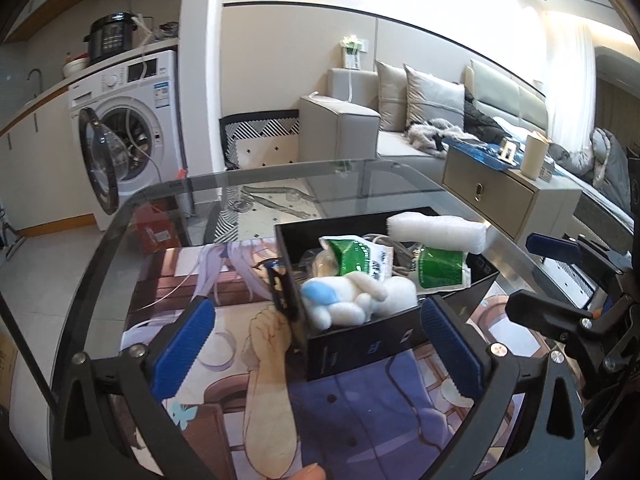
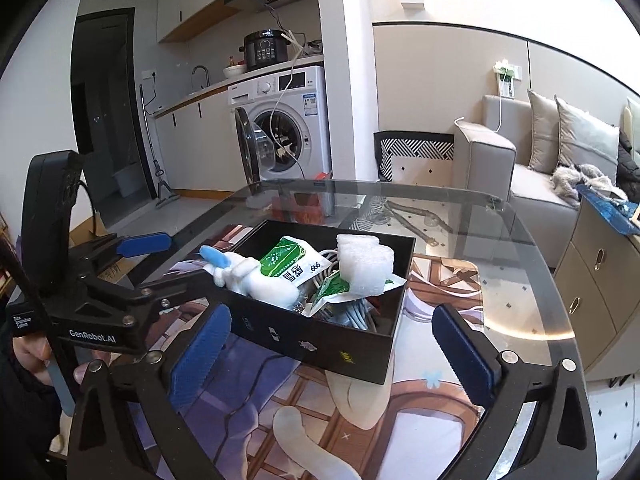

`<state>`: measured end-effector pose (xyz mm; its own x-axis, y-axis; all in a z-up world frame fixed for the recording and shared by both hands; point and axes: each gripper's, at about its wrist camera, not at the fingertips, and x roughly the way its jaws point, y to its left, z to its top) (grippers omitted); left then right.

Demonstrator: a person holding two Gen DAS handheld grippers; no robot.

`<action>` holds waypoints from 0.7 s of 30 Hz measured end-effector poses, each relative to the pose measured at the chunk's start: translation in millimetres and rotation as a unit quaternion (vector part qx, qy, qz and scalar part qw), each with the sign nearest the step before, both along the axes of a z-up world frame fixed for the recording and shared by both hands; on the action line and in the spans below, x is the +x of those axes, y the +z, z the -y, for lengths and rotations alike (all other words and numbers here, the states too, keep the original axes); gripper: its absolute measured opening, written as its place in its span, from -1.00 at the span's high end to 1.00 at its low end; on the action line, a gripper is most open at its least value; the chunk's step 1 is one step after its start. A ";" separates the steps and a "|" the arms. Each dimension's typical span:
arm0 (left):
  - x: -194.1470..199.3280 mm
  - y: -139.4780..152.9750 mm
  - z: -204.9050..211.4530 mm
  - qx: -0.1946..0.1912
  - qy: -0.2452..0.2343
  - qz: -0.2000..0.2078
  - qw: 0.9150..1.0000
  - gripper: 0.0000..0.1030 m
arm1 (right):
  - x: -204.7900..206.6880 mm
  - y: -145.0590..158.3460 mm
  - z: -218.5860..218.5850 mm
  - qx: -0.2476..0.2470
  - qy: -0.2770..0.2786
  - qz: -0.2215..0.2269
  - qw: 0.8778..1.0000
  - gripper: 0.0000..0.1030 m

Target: Organize soft objects

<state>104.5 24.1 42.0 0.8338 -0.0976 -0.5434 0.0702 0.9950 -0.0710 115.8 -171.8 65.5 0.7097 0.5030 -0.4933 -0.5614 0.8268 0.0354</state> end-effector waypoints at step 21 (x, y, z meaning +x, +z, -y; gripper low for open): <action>-4.1 -18.8 8.9 0.017 0.029 0.035 0.999 -1.00 | -4.6 -14.8 4.4 0.013 -0.023 0.032 0.999 -0.99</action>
<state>100.4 15.1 23.2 0.8739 -0.0306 -0.4851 0.0165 0.9993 -0.0334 111.2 -176.2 50.7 0.7626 0.4808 -0.4328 -0.5241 0.8514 0.0222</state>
